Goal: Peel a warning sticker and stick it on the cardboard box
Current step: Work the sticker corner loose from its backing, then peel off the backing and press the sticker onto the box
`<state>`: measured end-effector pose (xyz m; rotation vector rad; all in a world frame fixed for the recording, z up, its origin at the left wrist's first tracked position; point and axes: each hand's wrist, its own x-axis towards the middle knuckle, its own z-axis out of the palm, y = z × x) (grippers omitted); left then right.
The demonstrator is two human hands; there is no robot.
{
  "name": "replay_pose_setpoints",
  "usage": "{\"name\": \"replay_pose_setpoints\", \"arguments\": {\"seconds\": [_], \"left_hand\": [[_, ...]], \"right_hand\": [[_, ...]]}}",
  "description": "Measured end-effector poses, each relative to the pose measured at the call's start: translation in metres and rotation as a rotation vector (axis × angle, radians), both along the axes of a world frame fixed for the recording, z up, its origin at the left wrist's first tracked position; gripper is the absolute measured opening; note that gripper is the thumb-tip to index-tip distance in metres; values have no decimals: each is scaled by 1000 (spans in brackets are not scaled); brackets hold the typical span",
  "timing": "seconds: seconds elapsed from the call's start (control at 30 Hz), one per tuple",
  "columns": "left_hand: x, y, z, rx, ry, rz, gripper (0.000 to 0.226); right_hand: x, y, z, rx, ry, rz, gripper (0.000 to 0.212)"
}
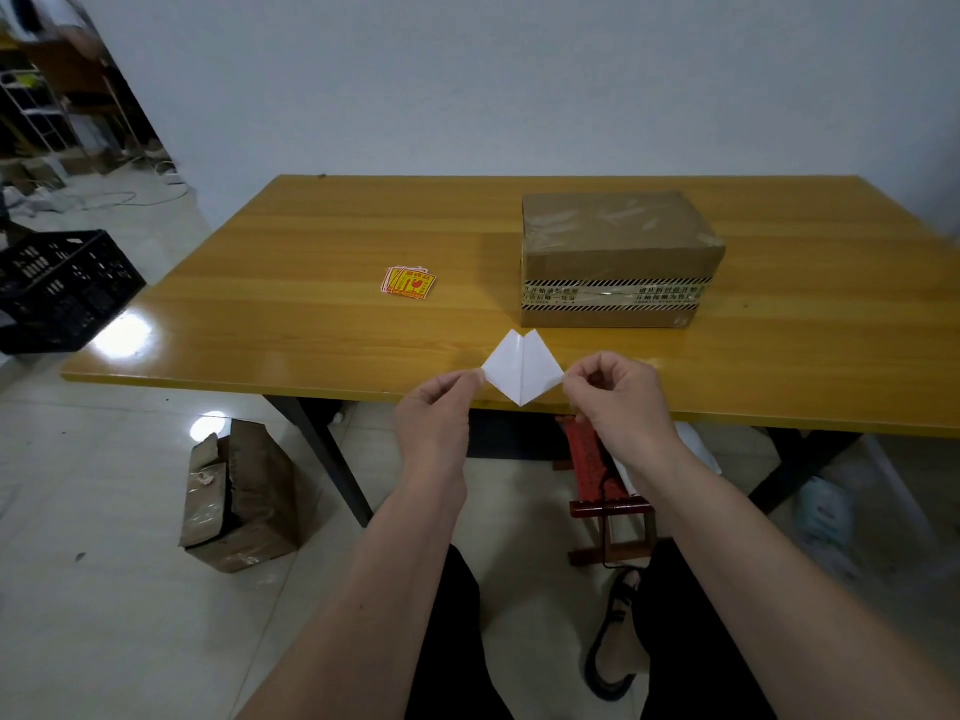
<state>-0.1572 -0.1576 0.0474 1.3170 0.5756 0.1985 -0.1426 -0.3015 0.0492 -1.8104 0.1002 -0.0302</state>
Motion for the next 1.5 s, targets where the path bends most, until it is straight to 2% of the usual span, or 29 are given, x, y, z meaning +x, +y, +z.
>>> {"name": "replay_pose_setpoints", "arguments": {"seconds": [0.63,0.73,0.93,1.03,1.13,1.23,1.37,1.5], "left_hand": [[28,37,-2,-114,-53,315,12],[33,41,-3,-114,-62,306,11],[43,49,-4,-134,-40,255,9],[45,52,-4,-191,1,204,3],[45,52,-2,-306,36,152,13],[43,46,2,-360,37,124,18],[37,34,6,-394,35,97,16],[32,21,8,-396,30,59,18]], "right_hand": [[46,25,-13,-8,54,-36,7],[58,37,-15,-53,44,-19,13],[83,60,-23,-251,18,-7,13],[88,64,-23,-284,47,-8,6],[86,62,-21,-302,41,28,24],[79,54,-17,-253,24,52,27],[64,43,-5,-134,5,41,9],[44,33,6,-47,-16,53,17]]}}
